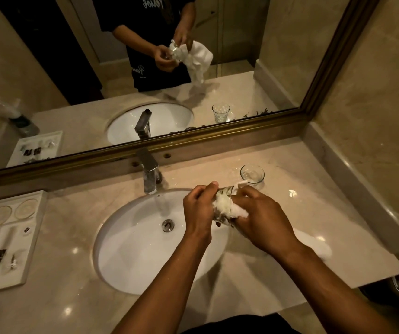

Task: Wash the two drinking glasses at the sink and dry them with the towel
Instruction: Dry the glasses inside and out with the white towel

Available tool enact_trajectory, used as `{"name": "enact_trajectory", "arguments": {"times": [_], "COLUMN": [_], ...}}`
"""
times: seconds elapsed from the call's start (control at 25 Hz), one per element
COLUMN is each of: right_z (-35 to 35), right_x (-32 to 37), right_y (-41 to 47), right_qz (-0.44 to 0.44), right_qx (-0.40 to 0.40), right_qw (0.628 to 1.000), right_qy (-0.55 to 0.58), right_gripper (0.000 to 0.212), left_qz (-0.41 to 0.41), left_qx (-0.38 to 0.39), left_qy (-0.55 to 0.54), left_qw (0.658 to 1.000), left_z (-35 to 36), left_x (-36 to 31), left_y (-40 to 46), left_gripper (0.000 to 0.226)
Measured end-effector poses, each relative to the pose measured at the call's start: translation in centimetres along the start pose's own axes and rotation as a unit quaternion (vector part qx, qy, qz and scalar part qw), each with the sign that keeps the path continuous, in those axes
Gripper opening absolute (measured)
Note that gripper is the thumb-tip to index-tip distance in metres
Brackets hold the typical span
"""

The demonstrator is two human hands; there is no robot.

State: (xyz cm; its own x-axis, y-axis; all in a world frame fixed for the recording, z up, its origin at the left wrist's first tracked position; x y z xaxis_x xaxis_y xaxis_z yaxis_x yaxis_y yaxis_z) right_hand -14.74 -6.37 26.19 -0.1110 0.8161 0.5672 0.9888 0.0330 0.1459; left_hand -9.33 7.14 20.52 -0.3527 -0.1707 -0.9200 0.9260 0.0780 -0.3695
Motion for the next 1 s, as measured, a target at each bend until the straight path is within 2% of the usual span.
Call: {"name": "enact_trajectory", "arguments": {"times": [0.08,0.16,0.2,0.28,0.36,0.52,0.56,0.6,0.68,0.76,0.8,0.84,0.88,0.92,1.0], "right_z": [1.0,1.7,1.7,1.4,1.3,1.8,1.8,1.6,1.1,1.3,1.3,0.9,0.9,1.0,1.9], "right_x": [0.8,0.6,0.3,0.0,0.5,1.1,0.9,0.6,-0.2,-0.4,-0.6,-0.9,-1.2,-1.2,-1.0], "right_y": [0.6,0.5,0.3,-0.5,-1.2,-2.1,-2.2,-2.2,-2.0,-2.3,-2.3,-2.2,-2.1,-1.9,-1.8], "right_qz": [-0.035,-0.028,0.005,0.081,0.094,0.112,0.111,0.104,0.102,0.118,0.118,0.106,0.096,0.087,0.098], "right_qx": [0.071,0.145,0.188,0.277,0.322,0.358,0.337,0.289,0.14,0.028,-0.007,-0.032,-0.029,-0.004,0.037], "right_qw": [0.997,0.982,0.962,0.894,0.844,0.733,0.726,0.75,0.807,0.824,0.85,0.897,0.923,0.933,0.904], "right_qy": [0.012,0.12,0.196,0.341,0.418,0.568,0.588,0.586,0.564,0.554,0.514,0.428,0.372,0.348,0.414], "right_gripper": [0.024,0.023,0.028,0.046,0.06,0.066,0.068,0.067,0.061,0.063,0.067,0.072,0.081,0.089,0.09], "left_qz": [0.019,0.047,0.059,0.075,0.095,0.174,0.176,0.164,0.122,0.098,0.095,0.091,0.086,0.08,0.07], "left_qx": [-0.003,-0.004,-0.004,-0.002,-0.001,0.028,0.028,0.021,0.004,-0.004,0.0,0.01,0.021,0.029,0.03], "left_qy": [0.027,0.066,0.078,0.082,0.078,0.063,0.049,0.028,-0.022,-0.047,-0.06,-0.073,-0.085,-0.094,-0.099], "left_qw": [0.999,0.997,0.995,0.994,0.992,0.982,0.983,0.986,0.992,0.994,0.994,0.993,0.992,0.992,0.992], "left_z": [-0.3,-0.6,-0.8,-1.0,-1.2,-1.8,-1.8,-1.9,-1.8,-2.0,-2.0,-2.0,-1.9,-1.8,-1.5], "left_x": [-0.5,-0.5,-0.3,-0.2,-0.2,-0.9,-1.2,-1.5,-2.0,-2.2,-2.3,-2.3,-2.1,-2.0,-1.7], "left_y": [0.1,0.3,0.3,0.2,-0.2,-1.2,-1.4,-1.4,-0.8,-0.1,0.3,0.5,0.5,0.5,0.4], "left_gripper": [0.025,0.025,0.024,0.023,0.023,0.024,0.024,0.024,0.021,0.017,0.016,0.015,0.015,0.016,0.019]}}
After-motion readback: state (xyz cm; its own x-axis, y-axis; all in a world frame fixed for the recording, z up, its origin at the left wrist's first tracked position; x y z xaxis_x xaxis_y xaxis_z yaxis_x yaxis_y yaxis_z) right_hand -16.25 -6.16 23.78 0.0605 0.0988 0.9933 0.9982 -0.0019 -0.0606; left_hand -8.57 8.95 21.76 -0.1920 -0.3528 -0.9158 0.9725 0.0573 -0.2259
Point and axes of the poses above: each hand's wrist, its own y-axis towards the middle knuckle, its own z-axis out of the palm, x = y × z, the point moved 5 cm from there along y, towards the middle knuckle, and after that the axes turned 5 degrees about y, right-handed, at the moved point
